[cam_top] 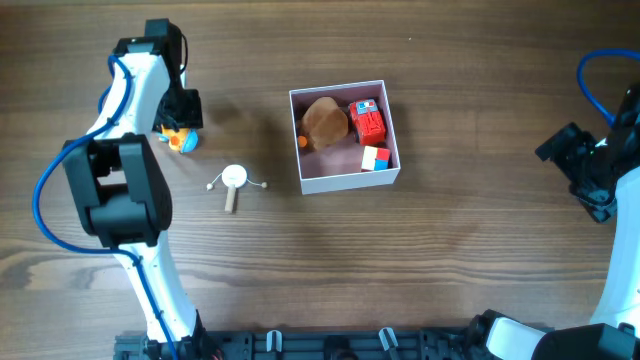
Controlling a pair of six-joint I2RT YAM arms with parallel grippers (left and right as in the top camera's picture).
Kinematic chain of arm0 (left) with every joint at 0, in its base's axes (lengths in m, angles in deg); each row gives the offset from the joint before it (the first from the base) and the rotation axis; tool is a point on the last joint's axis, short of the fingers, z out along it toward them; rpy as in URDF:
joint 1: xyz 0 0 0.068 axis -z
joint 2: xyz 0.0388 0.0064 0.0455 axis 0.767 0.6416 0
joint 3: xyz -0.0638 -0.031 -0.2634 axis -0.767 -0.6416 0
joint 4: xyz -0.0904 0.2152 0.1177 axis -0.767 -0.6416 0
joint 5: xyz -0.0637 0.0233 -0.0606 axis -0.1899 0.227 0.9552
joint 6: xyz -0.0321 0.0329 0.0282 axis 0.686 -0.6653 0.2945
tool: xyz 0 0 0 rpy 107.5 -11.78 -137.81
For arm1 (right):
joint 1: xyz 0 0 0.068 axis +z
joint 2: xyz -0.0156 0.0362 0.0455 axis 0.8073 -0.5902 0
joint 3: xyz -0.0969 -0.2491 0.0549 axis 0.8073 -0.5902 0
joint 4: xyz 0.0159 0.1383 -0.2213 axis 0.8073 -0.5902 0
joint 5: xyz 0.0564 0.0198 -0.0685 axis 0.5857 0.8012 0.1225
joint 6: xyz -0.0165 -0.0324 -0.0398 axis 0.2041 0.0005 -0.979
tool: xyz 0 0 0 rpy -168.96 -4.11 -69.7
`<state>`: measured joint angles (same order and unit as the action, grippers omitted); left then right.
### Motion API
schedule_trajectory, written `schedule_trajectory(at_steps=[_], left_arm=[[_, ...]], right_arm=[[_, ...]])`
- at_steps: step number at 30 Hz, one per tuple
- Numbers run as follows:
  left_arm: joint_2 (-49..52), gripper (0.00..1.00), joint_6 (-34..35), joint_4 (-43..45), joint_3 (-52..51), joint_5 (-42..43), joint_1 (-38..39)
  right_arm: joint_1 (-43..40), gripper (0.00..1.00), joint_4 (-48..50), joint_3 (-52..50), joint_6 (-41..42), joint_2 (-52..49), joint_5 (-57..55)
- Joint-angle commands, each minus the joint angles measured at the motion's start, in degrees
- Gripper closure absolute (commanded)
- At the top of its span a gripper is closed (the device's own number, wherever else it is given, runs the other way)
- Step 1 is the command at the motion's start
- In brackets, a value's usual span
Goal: Pack container
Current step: 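Move the left gripper to the rubber duck and grasp it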
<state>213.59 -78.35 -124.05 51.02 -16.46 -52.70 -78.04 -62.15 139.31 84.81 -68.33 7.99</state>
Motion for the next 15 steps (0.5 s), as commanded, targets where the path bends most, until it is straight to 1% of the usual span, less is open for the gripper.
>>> schedule_trajectory(at_steps=[1, 4, 6, 8, 9, 11, 13, 15], left_arm=[[5.11, 0.41, -0.81, -0.81, -0.17, -0.68, 1.49], [6.47, 0.46, -0.68, -0.68, -0.17, -0.7, 2.84], [6.47, 0.52, -0.66, -0.48, -0.17, -0.7, 3.17], [6.47, 0.62, -0.63, -0.55, -0.17, -0.68, 3.19], [6.47, 0.65, -0.63, -0.7, -0.17, -0.7, 3.19], [6.25, 0.76, -0.63, -1.27, -0.17, -0.7, 3.19], [5.55, 0.83, -0.63, -2.05, -0.15, -0.72, 3.19], [3.3, 0.87, 0.92, -2.69, -0.15, -0.7, 3.21]], right_arm=[[-0.09, 0.0, 0.04, -0.22, -0.42, 0.09, 0.26], [-0.09, 0.0, 0.11, -0.22, -0.42, 0.09, 0.26], [-0.09, 0.0, 0.11, -0.22, -0.39, 0.09, 0.26], [-0.09, 0.0, 0.09, -0.22, -0.39, 0.09, 0.26], [-0.09, 0.0, 0.09, -0.22, -0.42, 0.09, 0.26], [-0.09, 0.0, 0.09, -0.22, -0.42, 0.09, 0.26], [-0.09, 0.0, 0.09, -0.22, -0.39, 0.07, 0.26], [-0.09, 0.0, 0.09, -0.22, -0.37, 0.07, 0.28]])
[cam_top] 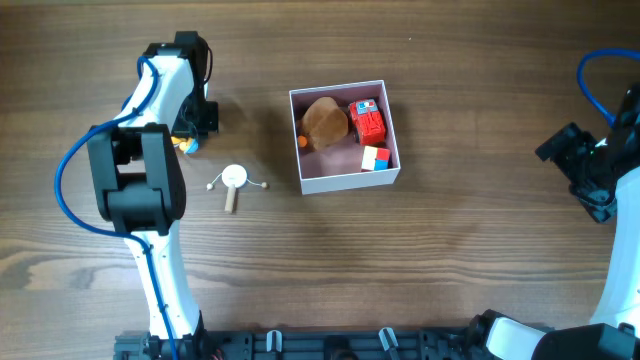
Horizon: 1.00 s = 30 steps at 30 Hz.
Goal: Pack container
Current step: 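Move the left gripper to the rubber duck and grasp it, then place the rubber duck into the box and release it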
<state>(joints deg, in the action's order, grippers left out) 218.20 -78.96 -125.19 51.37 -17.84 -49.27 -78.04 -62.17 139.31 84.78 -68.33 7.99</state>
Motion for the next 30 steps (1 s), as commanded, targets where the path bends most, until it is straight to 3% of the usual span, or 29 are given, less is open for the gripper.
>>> schedule_trajectory(at_steps=[1, 6, 10, 15, 19, 22, 30], left_arm=[[-2.91, 0.89, 1.97, -1.86, -0.5, 0.68, -0.22], [-13.38, 0.96, 3.23, -5.05, -0.35, 0.7, 1.29], [-22.51, 0.96, 4.76, -7.41, -0.35, 0.94, 6.25], [-30.49, 0.96, 17.46, -7.61, -0.35, 2.64, 18.45], [-29.92, 0.96, 30.25, -5.6, -0.37, 2.89, 28.59], [-27.82, 0.96, 35.54, -0.98, -0.37, 2.84, 34.71], [-16.81, 0.96, 46.97, 8.0, -0.37, 4.48, 40.22]], right_arm=[[-0.09, 0.0, 0.11, -0.22, -0.35, 0.09, 0.28], [-0.09, 0.0, 0.07, -0.22, -0.39, 0.09, 0.28], [-0.09, 0.0, 0.09, -0.22, -0.37, 0.07, 0.28], [-0.09, 0.0, 0.09, -0.22, -0.37, 0.09, 0.28], [-0.09, 0.0, -0.2, -0.22, -0.37, 0.07, 0.28], [-0.09, 0.0, -0.42, -0.22, -0.37, 0.09, 0.31], [-0.09, 0.0, -1.62, -0.22, -0.37, 0.09, 0.31]])
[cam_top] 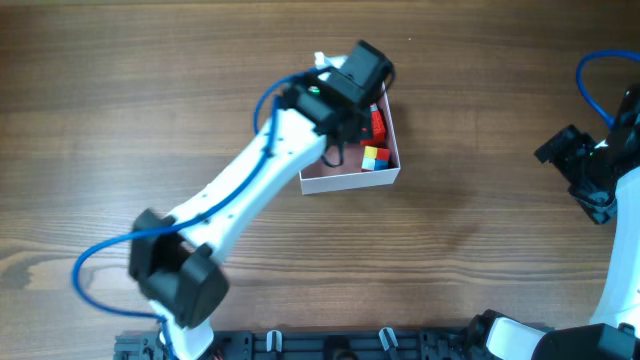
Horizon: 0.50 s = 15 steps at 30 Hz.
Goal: Pack container
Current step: 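Place the rubber duck into the box and release it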
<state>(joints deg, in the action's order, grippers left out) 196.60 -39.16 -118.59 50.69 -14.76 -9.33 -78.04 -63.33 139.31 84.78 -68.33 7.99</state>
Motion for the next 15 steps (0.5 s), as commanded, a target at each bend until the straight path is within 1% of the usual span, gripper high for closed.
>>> schedule_trajectory(at_steps=[1, 4, 7, 9, 11, 15], left_arm=[[6.01, 0.96, 7.19, 1.97, 0.31, 2.27, 0.28], [9.01, 0.96, 9.79, 1.97, 0.31, 2.56, 0.28], [10.23, 0.95, 10.62, 1.18, 0.31, 2.03, 0.28], [10.69, 0.91, 13.05, -0.44, 0.24, -0.94, 0.28], [11.54, 0.88, 13.11, -1.03, 0.24, -2.1, 0.22], [13.11, 0.88, 13.77, -1.88, -0.85, -2.25, 0.22]], right_arm=[[-0.09, 0.0, -0.52, -0.22, -0.39, 0.09, 0.28], [-0.09, 0.0, -0.74, -0.22, -0.39, 0.07, 0.28], [-0.09, 0.0, -1.11, -0.22, -0.37, 0.07, 0.28], [-0.09, 0.0, -1.22, -0.22, -0.39, 0.07, 0.28], [-0.09, 0.0, -1.31, -0.22, -0.37, 0.09, 0.28], [-0.09, 0.0, -1.79, -0.22, -0.42, 0.09, 0.26]])
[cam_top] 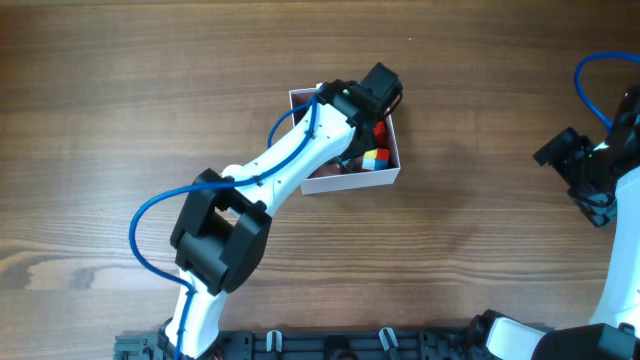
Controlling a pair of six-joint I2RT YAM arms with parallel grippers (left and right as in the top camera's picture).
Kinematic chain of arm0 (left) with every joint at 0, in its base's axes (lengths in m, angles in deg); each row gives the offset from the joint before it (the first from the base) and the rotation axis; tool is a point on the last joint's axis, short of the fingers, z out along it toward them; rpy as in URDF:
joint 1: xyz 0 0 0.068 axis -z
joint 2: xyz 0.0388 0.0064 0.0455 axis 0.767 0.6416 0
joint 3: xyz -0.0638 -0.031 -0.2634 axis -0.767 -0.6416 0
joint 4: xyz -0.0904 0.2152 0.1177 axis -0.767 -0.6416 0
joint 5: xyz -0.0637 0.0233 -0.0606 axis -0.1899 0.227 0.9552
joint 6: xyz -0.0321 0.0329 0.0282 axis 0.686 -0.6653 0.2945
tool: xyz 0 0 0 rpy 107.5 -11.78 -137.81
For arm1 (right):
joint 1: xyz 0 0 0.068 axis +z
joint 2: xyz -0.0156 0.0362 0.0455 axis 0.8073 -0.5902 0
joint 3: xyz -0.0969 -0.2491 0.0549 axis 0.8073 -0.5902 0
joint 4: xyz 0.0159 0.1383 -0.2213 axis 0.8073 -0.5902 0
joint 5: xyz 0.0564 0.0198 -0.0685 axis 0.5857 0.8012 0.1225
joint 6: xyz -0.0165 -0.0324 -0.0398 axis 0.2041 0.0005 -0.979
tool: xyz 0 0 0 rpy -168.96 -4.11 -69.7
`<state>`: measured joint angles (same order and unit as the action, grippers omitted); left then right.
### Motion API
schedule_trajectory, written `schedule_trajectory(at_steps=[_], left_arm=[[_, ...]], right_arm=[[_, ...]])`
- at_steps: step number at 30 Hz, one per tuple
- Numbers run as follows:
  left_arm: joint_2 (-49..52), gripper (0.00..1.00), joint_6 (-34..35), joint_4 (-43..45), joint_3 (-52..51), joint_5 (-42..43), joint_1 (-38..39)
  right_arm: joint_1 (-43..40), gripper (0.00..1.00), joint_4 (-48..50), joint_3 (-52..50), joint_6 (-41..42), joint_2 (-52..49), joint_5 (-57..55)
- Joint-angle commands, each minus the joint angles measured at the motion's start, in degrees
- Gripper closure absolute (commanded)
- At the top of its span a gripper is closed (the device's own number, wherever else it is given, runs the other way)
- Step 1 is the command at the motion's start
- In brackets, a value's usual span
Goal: Pack container
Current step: 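Place the rubber duck into the box and release it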
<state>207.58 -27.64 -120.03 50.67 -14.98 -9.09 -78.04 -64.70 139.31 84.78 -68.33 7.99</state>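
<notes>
The white box (392, 172) sits in the middle of the table. My left arm reaches across it, and its wrist (378, 88) covers the box's far right corner. The left fingers are hidden under the wrist, so their state does not show. Inside the box a red toy (381, 128) and a red, yellow and white cube (375, 158) peek out beside the arm. The rest of the box's inside is covered. My right gripper (552, 151) hangs at the right edge, far from the box, too dark to read. No orange and blue toy shows on the table.
Wood-grain table (480, 250) all around. The left arm's elbow (220, 235) lies over the spot left of the box, covering whatever is there. A blue cable loops beside it.
My left wrist has shifted a little to the right over the box, and its elbow has moved up towards the box. The right arm has not moved.
My left gripper stood at the far left beside an orange and blue toy, then right over it. Later the arm was across the box and the toy's spot was bare. A small white round piece left of the box is now covered by the arm.
</notes>
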Motion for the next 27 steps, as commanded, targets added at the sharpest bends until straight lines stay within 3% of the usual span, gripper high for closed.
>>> schedule_trajectory(at_steps=[1, 6, 11, 16, 18, 19, 20, 27], left_arm=[[2.27, 0.87, 3.69, -0.5, -2.01, -2.34, -0.02], [2.27, 0.8, 6.43, -0.7, -6.25, -2.38, -0.02], [2.25, 0.63, 6.71, -0.7, -7.67, -4.5, -0.68], [2.25, 0.59, -2.19, 0.17, -7.67, -4.74, -3.48], [2.25, 0.49, -3.63, -0.24, -7.65, -4.48, -4.61], [2.25, 0.32, -3.63, -0.52, -7.65, -3.78, -5.22], [2.25, 0.27, -3.63, -0.46, -7.65, -2.91, -5.55], [0.79, 0.25, -5.75, -0.09, -6.43, 2.4, -5.68]], right_arm=[[-0.09, 0.0, -0.57, -0.22, -0.42, 0.09, 0.26], [-0.09, 0.0, -0.57, -0.22, -0.39, 0.07, 0.26], [-0.09, 0.0, -0.57, -0.22, -0.39, 0.07, 0.26], [-0.09, 0.0, -0.52, -0.22, -0.39, 0.07, 0.26], [-0.09, 0.0, -0.52, -0.22, -0.35, 0.07, 0.28], [-0.09, 0.0, -0.52, -0.22, -0.39, 0.09, 0.28], [-0.09, 0.0, -0.52, -0.22, -0.39, 0.07, 0.28], [-0.09, 0.0, -0.55, -0.22, -0.37, 0.07, 0.28]])
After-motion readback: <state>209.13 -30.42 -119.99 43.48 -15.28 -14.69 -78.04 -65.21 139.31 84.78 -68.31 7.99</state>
